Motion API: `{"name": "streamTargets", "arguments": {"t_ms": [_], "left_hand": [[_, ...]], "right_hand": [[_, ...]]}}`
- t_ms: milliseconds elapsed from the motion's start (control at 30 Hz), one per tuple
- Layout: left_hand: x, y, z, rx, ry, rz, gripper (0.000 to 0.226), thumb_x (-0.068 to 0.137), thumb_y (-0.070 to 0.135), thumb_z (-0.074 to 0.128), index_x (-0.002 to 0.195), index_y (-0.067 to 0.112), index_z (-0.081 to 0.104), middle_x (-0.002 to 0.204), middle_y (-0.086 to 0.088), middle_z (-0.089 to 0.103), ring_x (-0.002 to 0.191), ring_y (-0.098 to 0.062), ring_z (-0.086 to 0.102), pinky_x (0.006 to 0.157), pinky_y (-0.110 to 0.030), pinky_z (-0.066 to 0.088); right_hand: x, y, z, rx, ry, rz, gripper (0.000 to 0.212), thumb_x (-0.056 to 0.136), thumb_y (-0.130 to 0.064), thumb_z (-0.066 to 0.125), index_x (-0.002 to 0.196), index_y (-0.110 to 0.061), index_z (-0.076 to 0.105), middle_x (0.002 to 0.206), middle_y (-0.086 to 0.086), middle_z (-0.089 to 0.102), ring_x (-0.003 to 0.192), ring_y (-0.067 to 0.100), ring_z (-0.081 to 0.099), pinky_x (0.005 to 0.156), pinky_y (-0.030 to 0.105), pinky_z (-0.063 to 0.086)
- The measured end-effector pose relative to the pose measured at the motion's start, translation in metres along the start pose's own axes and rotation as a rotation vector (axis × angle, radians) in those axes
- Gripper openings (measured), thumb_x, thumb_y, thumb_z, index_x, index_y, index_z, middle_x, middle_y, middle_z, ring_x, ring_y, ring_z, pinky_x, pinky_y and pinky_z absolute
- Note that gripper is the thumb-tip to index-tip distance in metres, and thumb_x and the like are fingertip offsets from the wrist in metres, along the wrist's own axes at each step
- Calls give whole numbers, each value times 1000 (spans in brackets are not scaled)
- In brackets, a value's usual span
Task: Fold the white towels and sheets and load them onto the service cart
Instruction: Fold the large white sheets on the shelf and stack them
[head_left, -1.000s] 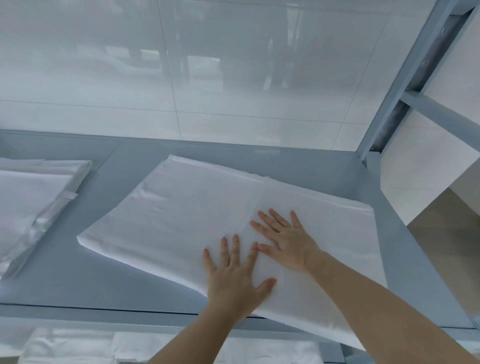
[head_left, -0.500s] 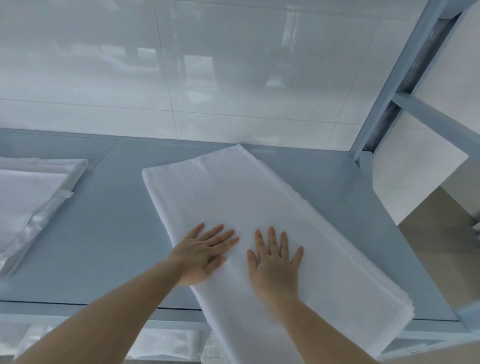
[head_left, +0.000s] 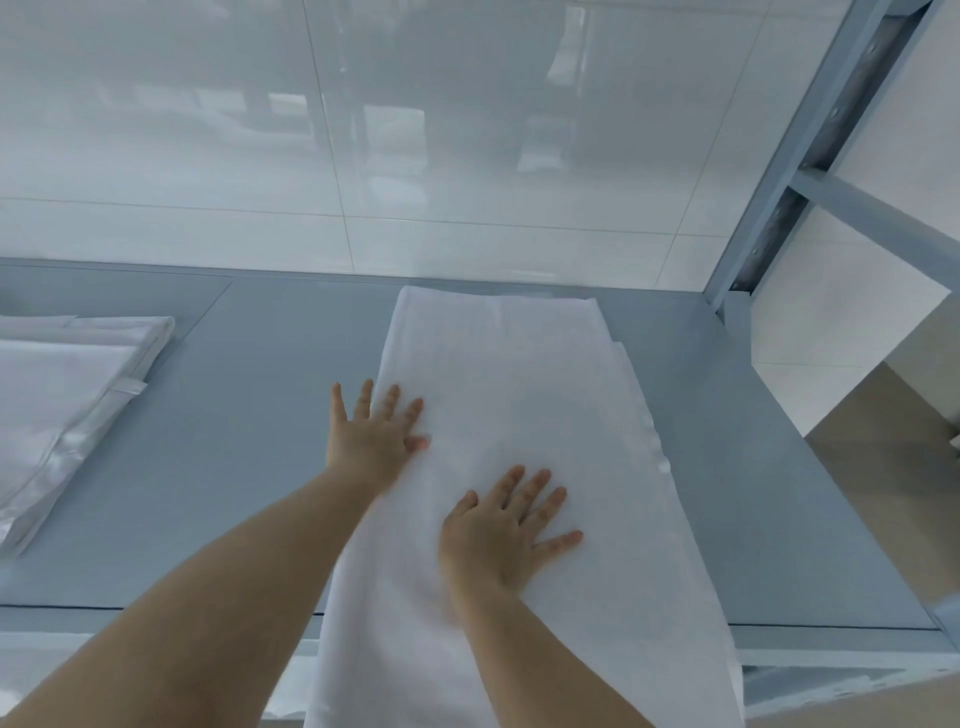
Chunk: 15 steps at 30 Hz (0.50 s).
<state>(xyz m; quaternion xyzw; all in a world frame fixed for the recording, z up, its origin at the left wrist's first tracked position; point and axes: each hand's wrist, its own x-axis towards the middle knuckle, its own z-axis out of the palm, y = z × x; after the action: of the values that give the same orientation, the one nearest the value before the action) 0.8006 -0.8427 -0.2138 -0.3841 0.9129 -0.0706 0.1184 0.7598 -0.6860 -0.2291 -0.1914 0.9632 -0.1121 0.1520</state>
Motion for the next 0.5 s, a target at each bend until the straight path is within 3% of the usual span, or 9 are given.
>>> {"name": "streamTargets", "arguments": {"t_ms": [133,200,300,500], "left_hand": [[-36,39,10,-275,62,-144,54,102,34,18,154,27,6,162,-6,1,148,-32,-5,116,-57,-3],[-57,55,23,-348,104,-138,60,97,50,13,154,31,2,162,-7,0,148,-29,-9,116,-52,-9],[-74,59,35,-313,118,-80,79,78,71,-11,149,38,-14,161,-5,-11,147,-27,-17,110,-48,-24],[-74,53,39,-268,130,-29,80,73,76,-14,142,38,-28,159,-6,-19,145,-29,-23,111,-53,-21]], "right_hand": [[6,13,1,-59,21,-193,68,97,-51,19,153,-22,-8,158,8,-21,143,33,-25,102,66,-23],[25,26,-7,-112,54,-340,64,97,-55,18,151,-34,-8,160,0,-18,143,31,-25,103,67,-21],[63,43,-28,-226,73,-490,62,94,-64,16,149,-45,-2,161,-9,-9,146,25,-16,106,67,-16],[85,100,-34,-273,124,-300,68,81,-72,-7,144,-49,-19,159,-9,-17,146,21,-18,108,65,-13]]}}
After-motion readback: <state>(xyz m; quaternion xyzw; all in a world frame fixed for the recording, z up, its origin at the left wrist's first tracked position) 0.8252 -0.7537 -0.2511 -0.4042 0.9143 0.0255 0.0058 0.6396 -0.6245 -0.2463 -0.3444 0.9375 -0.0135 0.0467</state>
